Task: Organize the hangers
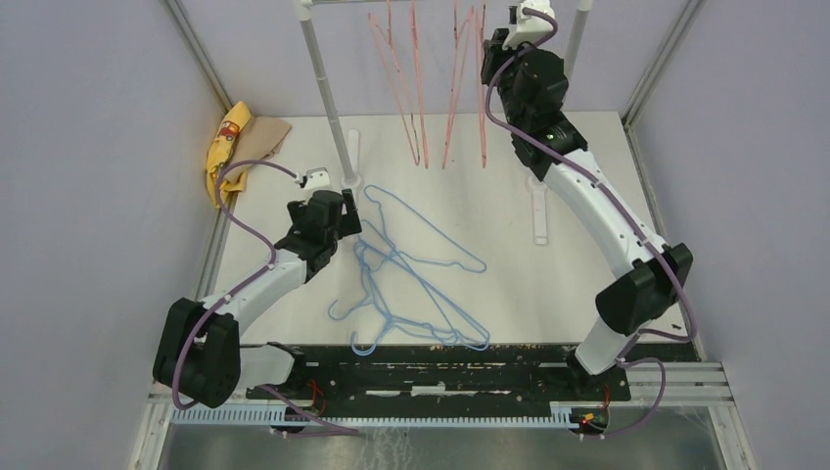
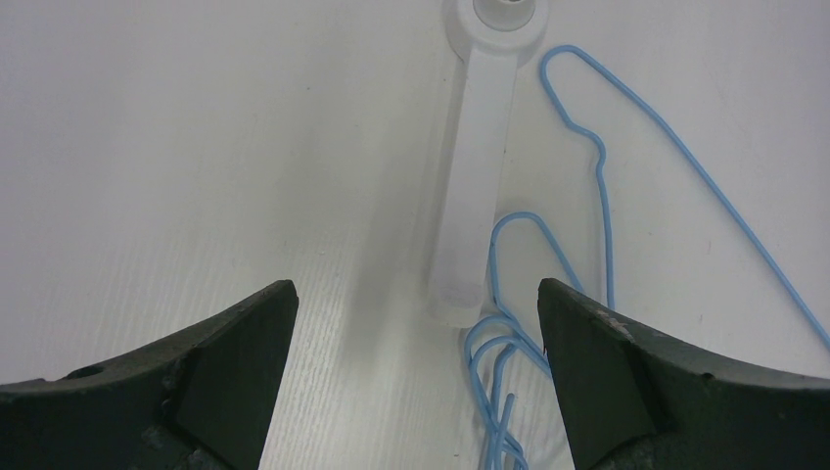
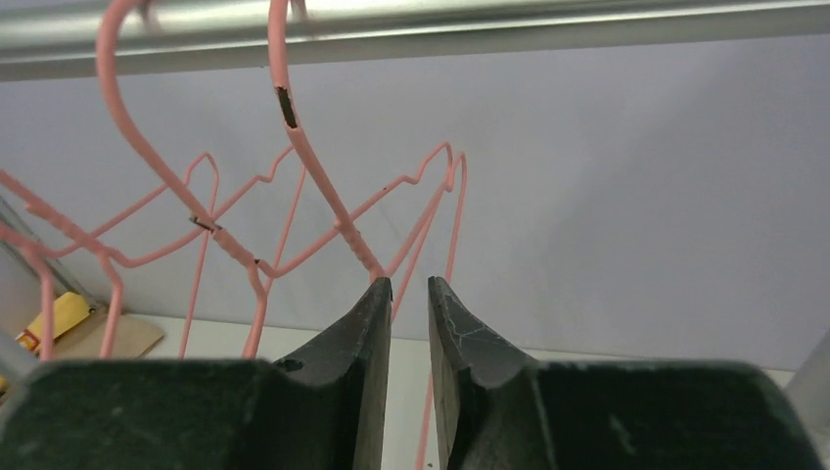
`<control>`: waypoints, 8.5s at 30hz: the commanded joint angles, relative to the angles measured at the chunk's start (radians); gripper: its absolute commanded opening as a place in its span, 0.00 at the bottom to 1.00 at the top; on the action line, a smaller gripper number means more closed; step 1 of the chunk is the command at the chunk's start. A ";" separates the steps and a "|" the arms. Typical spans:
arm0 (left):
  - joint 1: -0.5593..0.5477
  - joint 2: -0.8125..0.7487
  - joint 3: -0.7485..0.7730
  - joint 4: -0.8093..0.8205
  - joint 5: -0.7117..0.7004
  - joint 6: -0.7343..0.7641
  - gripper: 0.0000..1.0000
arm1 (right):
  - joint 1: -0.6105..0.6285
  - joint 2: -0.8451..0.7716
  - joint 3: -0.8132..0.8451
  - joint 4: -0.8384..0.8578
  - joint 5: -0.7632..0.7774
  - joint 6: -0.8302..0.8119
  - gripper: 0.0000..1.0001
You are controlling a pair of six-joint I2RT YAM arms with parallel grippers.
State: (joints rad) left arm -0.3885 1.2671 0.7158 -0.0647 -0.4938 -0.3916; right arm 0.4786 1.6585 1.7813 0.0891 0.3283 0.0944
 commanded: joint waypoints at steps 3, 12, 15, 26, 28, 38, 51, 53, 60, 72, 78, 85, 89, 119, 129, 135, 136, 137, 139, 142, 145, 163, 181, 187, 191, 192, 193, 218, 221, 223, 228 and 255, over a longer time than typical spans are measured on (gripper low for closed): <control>0.000 -0.029 -0.017 0.058 -0.010 -0.004 0.99 | 0.000 0.149 0.224 0.014 0.085 -0.104 0.29; 0.000 -0.031 -0.025 0.067 -0.002 0.000 0.99 | 0.035 0.319 0.421 -0.035 -0.097 -0.075 0.29; -0.001 -0.035 -0.030 0.073 0.001 0.001 0.99 | 0.083 0.356 0.464 -0.044 -0.164 -0.084 0.30; 0.000 -0.062 -0.056 0.092 0.012 -0.001 0.99 | 0.278 0.578 0.751 -0.085 -0.074 -0.181 0.39; -0.001 -0.064 -0.061 0.098 0.016 0.000 0.99 | 0.295 0.621 0.804 -0.084 -0.048 -0.186 0.39; 0.000 -0.044 -0.062 0.111 0.044 0.002 0.99 | 0.342 0.692 0.843 -0.020 -0.086 -0.177 0.43; 0.000 -0.035 -0.061 0.111 0.030 0.013 0.99 | 0.343 0.468 0.532 0.009 0.126 -0.224 0.82; -0.001 -0.026 -0.061 0.113 0.030 0.011 0.99 | 0.343 0.378 0.407 0.034 0.171 -0.220 0.95; 0.001 0.000 -0.061 0.113 0.008 0.020 0.99 | 0.341 0.064 0.013 -0.063 0.205 -0.172 1.00; 0.011 0.019 -0.047 0.092 0.012 0.008 0.99 | 0.344 -0.292 -0.670 -0.265 -0.067 -0.052 0.84; 0.021 0.018 -0.059 0.110 0.036 -0.002 0.99 | 0.344 -0.225 -0.760 -0.263 -0.222 -0.078 0.78; 0.033 0.005 -0.084 0.140 0.034 -0.017 0.99 | 0.344 -0.032 -0.689 -0.227 -0.339 -0.168 0.75; 0.038 -0.009 -0.095 0.149 0.034 -0.021 0.99 | 0.339 0.095 -0.596 -0.263 -0.379 -0.196 0.66; 0.056 0.007 -0.096 0.146 0.024 -0.024 0.99 | 0.289 0.308 -0.514 -0.253 -0.548 -0.159 0.52; 0.057 0.004 -0.098 0.145 0.024 -0.024 0.99 | 0.289 0.322 -0.514 -0.262 -0.492 -0.143 0.20; 0.059 0.003 -0.102 0.147 0.024 -0.027 0.99 | 0.289 0.296 -0.539 -0.238 -0.475 -0.115 0.01; 0.060 0.003 -0.102 0.147 0.024 -0.027 0.99 | 0.290 0.280 -0.549 -0.225 -0.472 -0.107 0.01; 0.060 0.004 -0.102 0.147 0.025 -0.029 0.99 | 0.288 0.261 -0.557 -0.217 -0.465 -0.100 0.01; 0.061 0.006 -0.102 0.148 0.027 -0.028 0.99 | 0.280 0.217 -0.568 -0.220 -0.443 -0.077 0.01; 0.061 0.004 -0.102 0.147 0.026 -0.029 0.99 | 0.255 0.135 -0.588 -0.239 -0.445 -0.045 0.01; 0.062 0.003 -0.104 0.148 0.029 -0.029 0.99 | 0.209 0.023 -0.636 -0.232 -0.487 -0.008 0.01; 0.063 0.056 -0.101 0.163 0.040 -0.038 0.99 | -0.113 -0.337 -0.682 -0.208 -0.952 0.254 0.01; 0.063 0.064 -0.101 0.160 0.026 -0.035 0.99 | -0.157 -0.184 -0.294 0.160 -0.961 0.609 0.01; 0.063 0.070 -0.099 0.160 0.023 -0.032 0.99 | -0.157 -0.057 -0.145 0.256 -0.943 0.704 0.01; 0.064 0.076 -0.096 0.161 0.019 -0.030 0.99 | -0.150 0.000 -0.095 0.311 -0.927 0.744 0.01; 0.063 0.077 -0.094 0.161 0.019 -0.030 0.99 | -0.148 0.011 -0.083 0.314 -0.921 0.745 0.01; 0.063 0.079 -0.092 0.160 0.019 -0.029 0.99 | -0.143 0.024 -0.066 0.314 -0.916 0.746 0.01; 0.066 0.051 -0.096 0.147 0.015 -0.021 0.99 | 0.032 0.361 0.294 0.102 -0.787 0.661 0.01; 0.065 0.051 -0.097 0.149 0.016 -0.022 0.99 | 0.032 0.360 0.277 0.099 -0.779 0.653 0.01; 0.065 0.052 -0.096 0.149 0.018 -0.023 0.99 | 0.031 0.349 0.252 0.115 -0.781 0.648 0.01; 0.065 0.052 -0.095 0.149 0.018 -0.023 0.99 | 0.031 0.288 0.166 0.164 -0.758 0.618 0.01; 0.065 0.069 -0.089 0.153 0.017 -0.024 0.99 | 0.050 0.238 0.223 0.187 -0.747 0.638 0.01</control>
State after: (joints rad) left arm -0.3283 1.3472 0.6147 0.0547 -0.4614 -0.3916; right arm 0.5282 1.8790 1.9236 0.2310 -0.4686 0.7204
